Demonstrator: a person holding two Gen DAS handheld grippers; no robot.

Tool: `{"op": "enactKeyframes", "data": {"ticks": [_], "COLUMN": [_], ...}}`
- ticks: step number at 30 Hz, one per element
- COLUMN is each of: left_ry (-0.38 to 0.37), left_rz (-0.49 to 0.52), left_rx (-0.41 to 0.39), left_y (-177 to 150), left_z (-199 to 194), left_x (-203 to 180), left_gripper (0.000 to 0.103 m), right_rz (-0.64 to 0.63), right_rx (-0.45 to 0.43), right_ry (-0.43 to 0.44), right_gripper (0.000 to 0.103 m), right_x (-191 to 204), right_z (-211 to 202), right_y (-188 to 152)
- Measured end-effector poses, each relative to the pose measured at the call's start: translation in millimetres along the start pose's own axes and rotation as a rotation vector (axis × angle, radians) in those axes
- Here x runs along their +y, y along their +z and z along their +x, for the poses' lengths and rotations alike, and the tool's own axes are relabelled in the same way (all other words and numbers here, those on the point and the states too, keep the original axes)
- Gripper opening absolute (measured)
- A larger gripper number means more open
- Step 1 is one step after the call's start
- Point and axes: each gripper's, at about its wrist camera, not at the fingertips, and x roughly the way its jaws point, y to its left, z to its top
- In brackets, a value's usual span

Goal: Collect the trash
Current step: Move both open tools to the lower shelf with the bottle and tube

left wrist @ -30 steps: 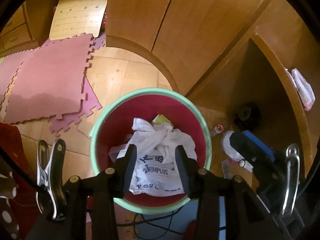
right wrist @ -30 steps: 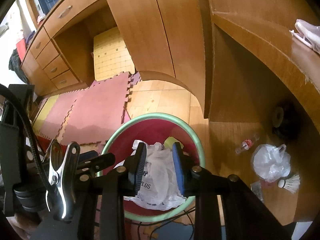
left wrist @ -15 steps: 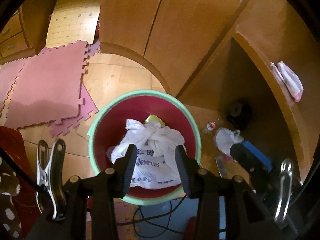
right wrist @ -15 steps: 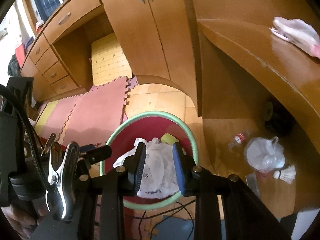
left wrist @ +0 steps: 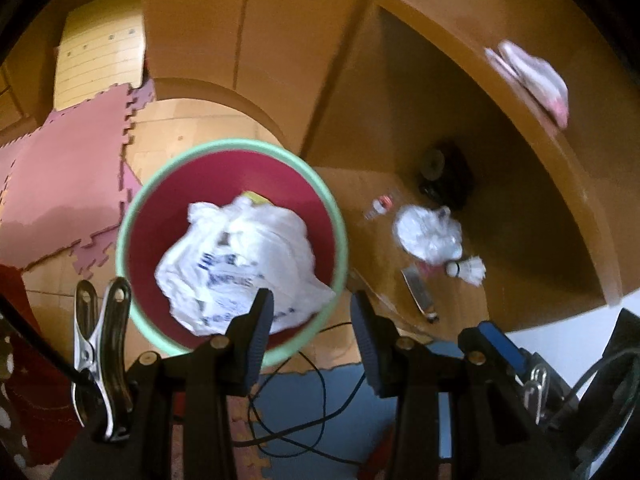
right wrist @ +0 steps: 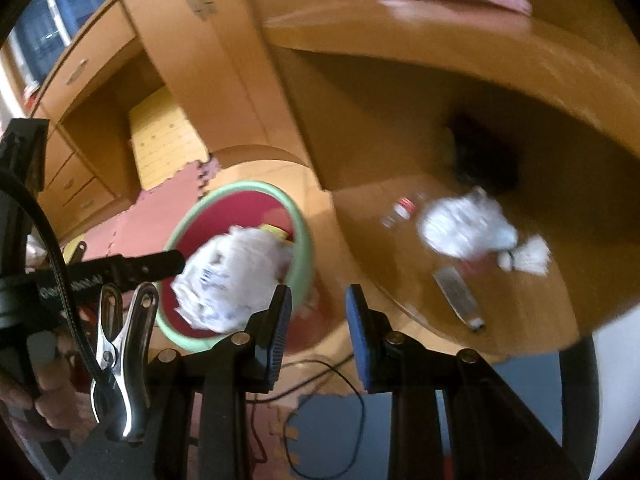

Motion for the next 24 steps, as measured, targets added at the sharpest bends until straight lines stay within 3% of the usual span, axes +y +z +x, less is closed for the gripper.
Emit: {"op": "enactKeyframes", "data": {"ticks": [12, 24], "left_ry": [0.019, 0.052], "left_rz": [0.126, 0.241], "left_rx": [0.069, 0.102], "left_y": [-19, -26], "left_z": [50, 107], "left_x": [-59, -106], "left_gripper": [0.042, 0.045], "right_rz": [0.091, 0.139], "right_rx": [0.032, 0.087], "right_ry": [-0.120, -0.173], "right_gripper": [0.029, 0.030], "right_x": [-83, -125], "right_z": [18, 66], "right_y": [-46, -66]}}
